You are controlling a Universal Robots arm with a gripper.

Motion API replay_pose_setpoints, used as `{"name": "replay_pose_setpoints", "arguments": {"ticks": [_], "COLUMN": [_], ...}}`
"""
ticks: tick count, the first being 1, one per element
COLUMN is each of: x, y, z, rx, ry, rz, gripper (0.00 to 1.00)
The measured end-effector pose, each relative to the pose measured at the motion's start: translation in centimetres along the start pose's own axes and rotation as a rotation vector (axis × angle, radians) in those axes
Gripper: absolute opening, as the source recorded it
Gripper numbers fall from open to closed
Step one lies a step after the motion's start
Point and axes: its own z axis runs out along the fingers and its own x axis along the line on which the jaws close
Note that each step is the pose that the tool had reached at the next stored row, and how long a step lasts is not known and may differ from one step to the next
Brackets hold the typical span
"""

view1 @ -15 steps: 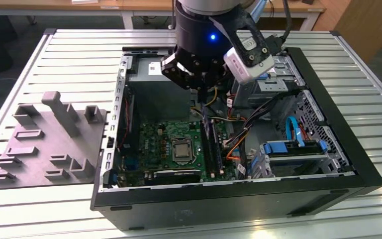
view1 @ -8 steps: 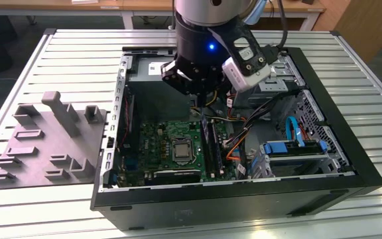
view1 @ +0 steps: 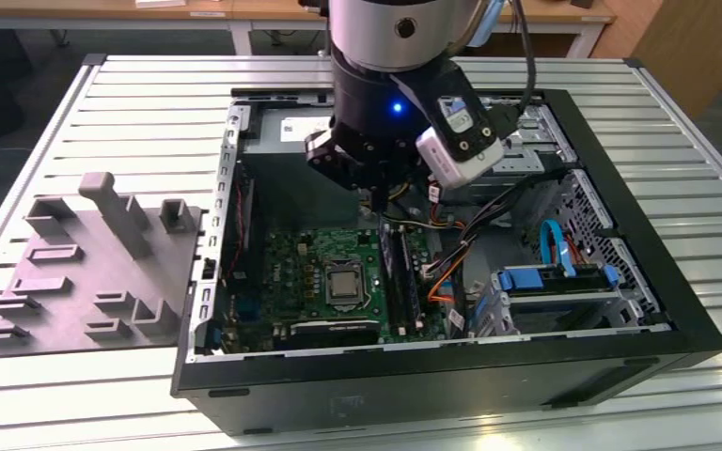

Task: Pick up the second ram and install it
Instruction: 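Insert the second ram into the second slot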

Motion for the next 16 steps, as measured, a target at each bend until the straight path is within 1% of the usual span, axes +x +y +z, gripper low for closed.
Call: {"name": "replay_pose_setpoints", "arguments": {"ticks": [6,16], "x": [0.06,0.15], "y": [-0.07,-0.19], "z": [1.08,2.87], "rx": [-0.0007,-0.0093], "ry": [-0.0001,-0.0008], "rz": [0.0,0.003], "gripper": [0.12,0.12]}}
